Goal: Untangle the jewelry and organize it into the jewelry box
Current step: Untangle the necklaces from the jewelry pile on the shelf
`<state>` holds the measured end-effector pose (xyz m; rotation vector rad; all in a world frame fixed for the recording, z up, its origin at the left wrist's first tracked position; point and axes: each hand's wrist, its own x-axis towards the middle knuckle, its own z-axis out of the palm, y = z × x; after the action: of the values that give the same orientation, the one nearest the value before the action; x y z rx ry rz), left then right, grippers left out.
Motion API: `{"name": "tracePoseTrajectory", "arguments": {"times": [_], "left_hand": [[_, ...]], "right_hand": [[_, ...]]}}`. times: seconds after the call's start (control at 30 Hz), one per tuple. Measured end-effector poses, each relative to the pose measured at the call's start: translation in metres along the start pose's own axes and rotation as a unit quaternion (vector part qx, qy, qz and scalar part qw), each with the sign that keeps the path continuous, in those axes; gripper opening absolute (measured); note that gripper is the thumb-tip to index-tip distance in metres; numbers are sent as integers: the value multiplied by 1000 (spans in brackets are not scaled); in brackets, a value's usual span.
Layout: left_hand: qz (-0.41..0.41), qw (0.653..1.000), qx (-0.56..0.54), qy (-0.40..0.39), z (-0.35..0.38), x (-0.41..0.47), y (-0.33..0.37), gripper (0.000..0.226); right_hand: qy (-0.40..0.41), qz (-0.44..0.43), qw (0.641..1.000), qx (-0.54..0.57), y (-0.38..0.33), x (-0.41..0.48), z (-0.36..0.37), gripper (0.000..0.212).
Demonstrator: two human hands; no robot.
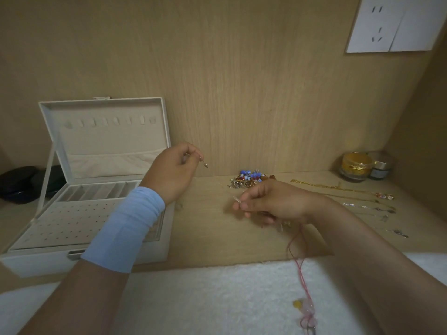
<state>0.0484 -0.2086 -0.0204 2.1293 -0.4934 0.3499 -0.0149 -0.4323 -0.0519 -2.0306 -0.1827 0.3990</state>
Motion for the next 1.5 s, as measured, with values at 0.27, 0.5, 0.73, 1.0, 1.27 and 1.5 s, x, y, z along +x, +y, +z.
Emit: {"name": "tracePoseTrajectory", "arguments": {"times": [0.27,0.5,0.73,1.0,1.27,1.5], "left_hand": [[-28,997,66,-13,5,-2,-5,17],[-29,966,224,-129,6,-6,-5,24],[-34,893,357,-271,22,-13,-5,20],[-12,930,231,-287,31,-15,-1,25],[-134,920,-238,-280,48,-26,10,11],[-177,911,-252,-275,48,-25,8,12]], "right_hand": [[57,50,995,-59,-1,-3,-9,17],[147,14,989,-17,-17,-9,-10,12],[248,-32,967,40,-26,-10,-11,15],[234,-40,968,77,-25,-4,-7,17],[198,-55,973,102,-24,-3,-8,10],[190,-50,974,116,-21,-1,-9,13]]}}
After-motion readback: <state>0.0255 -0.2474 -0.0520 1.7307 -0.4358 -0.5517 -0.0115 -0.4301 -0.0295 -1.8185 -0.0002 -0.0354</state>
